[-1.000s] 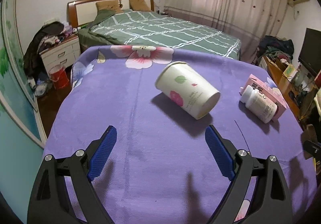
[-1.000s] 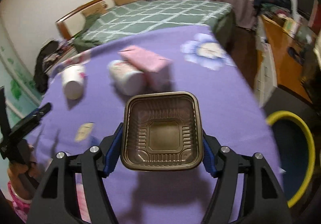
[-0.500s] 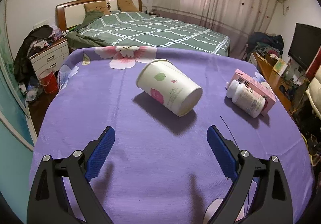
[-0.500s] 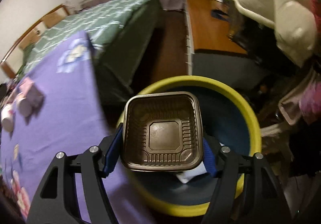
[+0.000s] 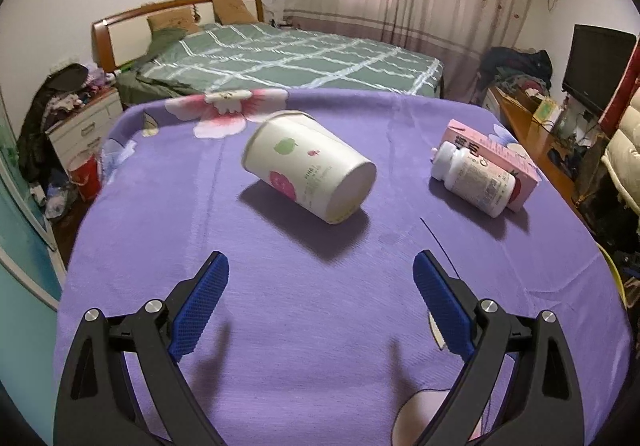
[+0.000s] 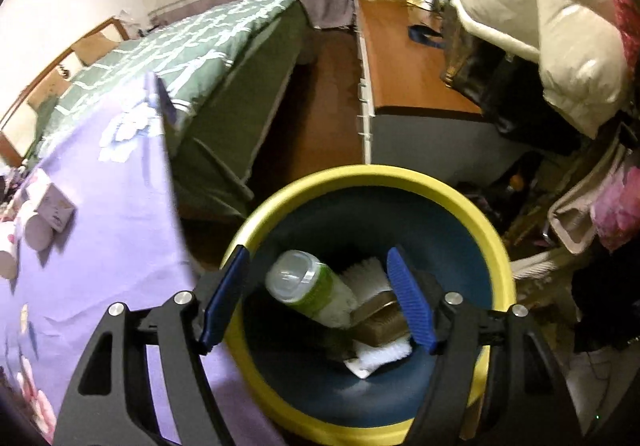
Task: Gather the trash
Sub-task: 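Move the left gripper to the white paper cup while the right gripper withdraws from the bin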
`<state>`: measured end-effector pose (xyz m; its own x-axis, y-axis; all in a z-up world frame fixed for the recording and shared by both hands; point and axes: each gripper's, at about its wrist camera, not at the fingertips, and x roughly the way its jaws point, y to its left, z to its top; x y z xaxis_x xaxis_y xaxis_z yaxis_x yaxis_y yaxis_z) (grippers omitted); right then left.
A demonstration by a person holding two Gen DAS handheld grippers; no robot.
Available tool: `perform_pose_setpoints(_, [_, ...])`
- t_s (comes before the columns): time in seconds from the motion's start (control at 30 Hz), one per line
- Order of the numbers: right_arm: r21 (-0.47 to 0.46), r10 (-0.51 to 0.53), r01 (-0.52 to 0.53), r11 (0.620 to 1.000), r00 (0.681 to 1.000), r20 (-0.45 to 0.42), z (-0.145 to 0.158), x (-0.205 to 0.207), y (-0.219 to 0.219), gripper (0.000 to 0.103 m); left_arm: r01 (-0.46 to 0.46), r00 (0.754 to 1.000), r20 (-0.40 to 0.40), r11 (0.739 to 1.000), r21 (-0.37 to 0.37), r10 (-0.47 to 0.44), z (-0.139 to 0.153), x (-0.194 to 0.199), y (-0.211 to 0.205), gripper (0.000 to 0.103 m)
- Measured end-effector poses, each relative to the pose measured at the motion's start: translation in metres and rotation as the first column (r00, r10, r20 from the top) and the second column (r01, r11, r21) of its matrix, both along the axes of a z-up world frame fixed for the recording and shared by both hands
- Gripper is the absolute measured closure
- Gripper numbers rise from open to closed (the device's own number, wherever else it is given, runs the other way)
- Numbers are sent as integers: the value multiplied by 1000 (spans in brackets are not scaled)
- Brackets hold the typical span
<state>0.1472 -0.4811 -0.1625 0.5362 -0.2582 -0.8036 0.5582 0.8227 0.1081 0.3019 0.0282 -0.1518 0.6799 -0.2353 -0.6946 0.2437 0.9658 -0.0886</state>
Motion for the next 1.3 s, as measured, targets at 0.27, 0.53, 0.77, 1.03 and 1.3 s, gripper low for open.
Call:
perform_pose_setpoints(0.27, [20, 94, -95, 995, 995, 37, 8, 26, 28, 35, 55, 998, -16, 998, 29, -55, 16, 12, -7, 11])
perform_pose_setpoints(0.53, [39, 152, -154, 987, 987, 54, 8, 39, 42, 35, 98, 995, -4, 993, 61, -98, 29, 55, -6, 10])
perform_pose_setpoints(0.77, [41, 151, -153, 987, 987, 54, 8, 36, 42, 35, 191, 981, -6, 974, 121, -191, 22, 89, -13, 7])
perform_pose_setpoints(1.03, [44, 149, -152, 987, 987, 58, 9, 36, 39, 35, 269, 963, -64, 954, 131, -263, 9, 114, -19, 5])
perform_pose_setpoints(1.3, [43, 156, -159, 986, 986, 55, 9, 36, 40, 35, 286, 958, -60, 948, 137, -281, 11, 128, -16, 5])
